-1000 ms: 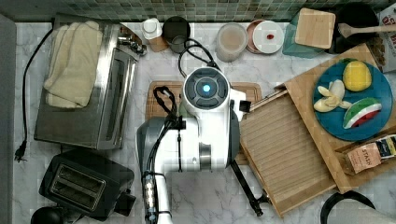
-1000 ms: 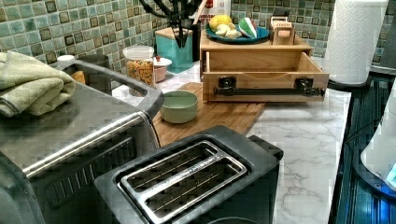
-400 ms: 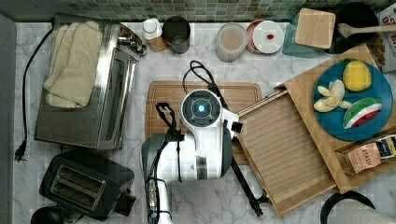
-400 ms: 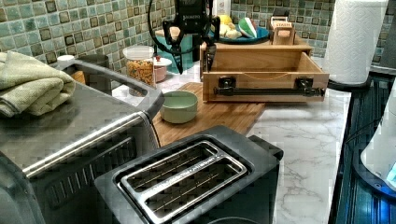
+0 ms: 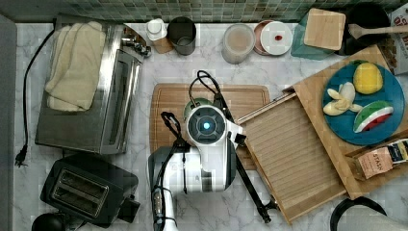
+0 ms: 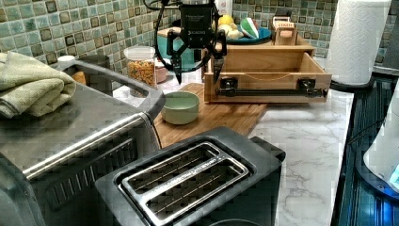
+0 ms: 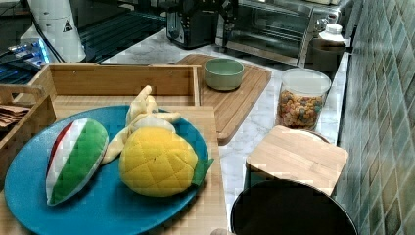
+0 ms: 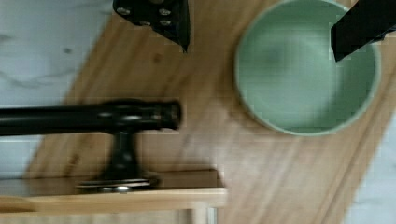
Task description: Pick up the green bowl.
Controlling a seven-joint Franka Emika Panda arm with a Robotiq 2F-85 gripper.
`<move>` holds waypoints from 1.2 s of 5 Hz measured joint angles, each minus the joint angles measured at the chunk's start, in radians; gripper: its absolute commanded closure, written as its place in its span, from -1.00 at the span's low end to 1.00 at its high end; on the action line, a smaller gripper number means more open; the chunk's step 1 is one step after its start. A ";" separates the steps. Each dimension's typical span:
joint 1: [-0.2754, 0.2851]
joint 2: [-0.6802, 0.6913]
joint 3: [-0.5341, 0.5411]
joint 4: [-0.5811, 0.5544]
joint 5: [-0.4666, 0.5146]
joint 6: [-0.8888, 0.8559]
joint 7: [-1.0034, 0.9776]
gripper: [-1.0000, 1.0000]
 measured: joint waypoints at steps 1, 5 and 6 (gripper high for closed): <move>0.000 0.023 0.007 -0.010 0.000 0.083 0.033 -1.00; 0.001 0.066 0.003 -0.063 -0.017 0.190 0.206 -1.00; 0.001 0.068 0.004 -0.088 -0.037 0.230 0.234 -1.00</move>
